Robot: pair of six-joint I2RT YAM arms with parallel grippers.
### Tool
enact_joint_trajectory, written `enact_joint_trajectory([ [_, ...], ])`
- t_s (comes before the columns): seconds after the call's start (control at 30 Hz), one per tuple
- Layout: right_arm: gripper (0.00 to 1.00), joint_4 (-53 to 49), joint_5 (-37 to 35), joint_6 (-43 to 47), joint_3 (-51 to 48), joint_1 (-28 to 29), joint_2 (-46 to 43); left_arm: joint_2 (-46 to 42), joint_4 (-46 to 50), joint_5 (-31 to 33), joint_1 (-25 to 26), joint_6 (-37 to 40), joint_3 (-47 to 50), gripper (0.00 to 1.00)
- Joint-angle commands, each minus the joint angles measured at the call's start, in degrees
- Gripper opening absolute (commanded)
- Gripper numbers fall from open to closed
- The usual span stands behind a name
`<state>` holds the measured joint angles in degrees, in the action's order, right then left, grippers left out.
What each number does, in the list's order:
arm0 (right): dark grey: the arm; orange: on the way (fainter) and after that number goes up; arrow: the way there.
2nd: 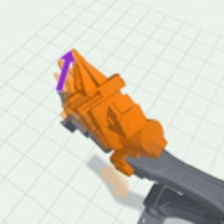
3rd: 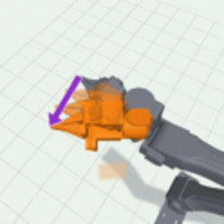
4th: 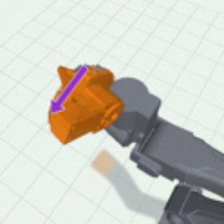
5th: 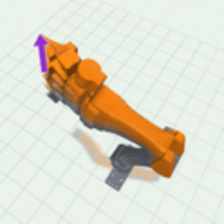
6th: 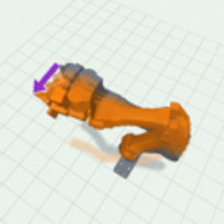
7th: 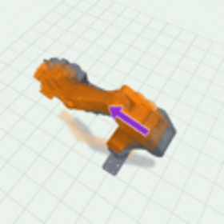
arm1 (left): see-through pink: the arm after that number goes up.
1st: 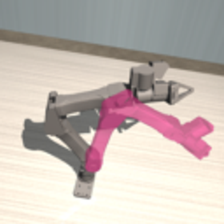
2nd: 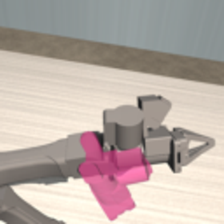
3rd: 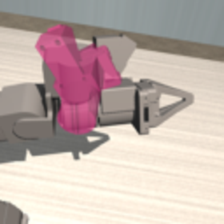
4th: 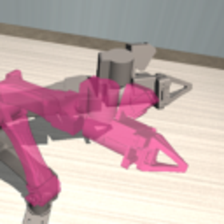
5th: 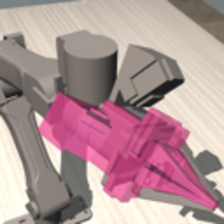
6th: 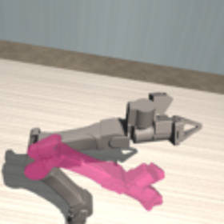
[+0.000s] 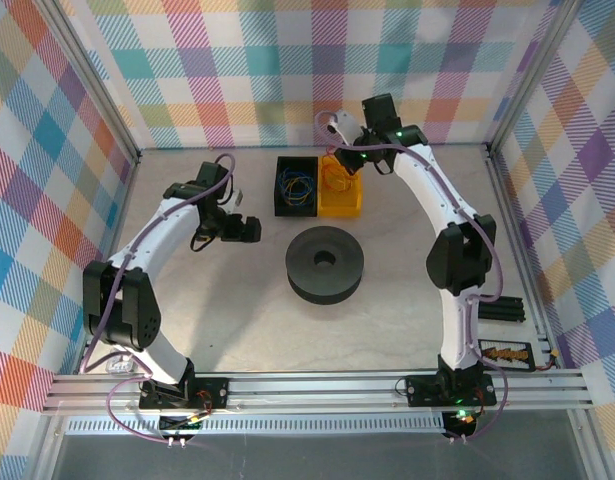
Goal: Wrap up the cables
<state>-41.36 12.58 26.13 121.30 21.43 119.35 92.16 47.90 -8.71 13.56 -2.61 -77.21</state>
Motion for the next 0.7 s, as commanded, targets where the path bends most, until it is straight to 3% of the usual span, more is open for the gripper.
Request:
enact_joint_trajectory([
  [0.0,0.00,0.9,10.0,-5.8,-3.9,0.3,-7.6,-4.4,-10.0,-13.3,-0.6,-6.0,0.7,1.00],
  [0.13,0.00,8.4,22.4,-15.6,-13.5,0.0,-15.1,-4.4,-18.4,-20.6,-0.6,-12.4,1.4,1.00],
  [0.27,0.00,15.5,29.4,-24.9,-20.2,-0.1,-19.3,-4.4,-25.1,-25.6,-0.6,-16.3,3.3,1.00],
  [0.5,0.00,23.3,34.6,-40.2,-25.3,-0.3,-23.4,-9.9,-31.4,-29.8,-0.6,-24.1,8.3,0.98],
  [0.67,0.00,31.7,35.9,-47.2,-35.0,-0.6,-27.5,-14.1,-42.7,-32.9,-0.6,-25.6,16.3,0.96],
])
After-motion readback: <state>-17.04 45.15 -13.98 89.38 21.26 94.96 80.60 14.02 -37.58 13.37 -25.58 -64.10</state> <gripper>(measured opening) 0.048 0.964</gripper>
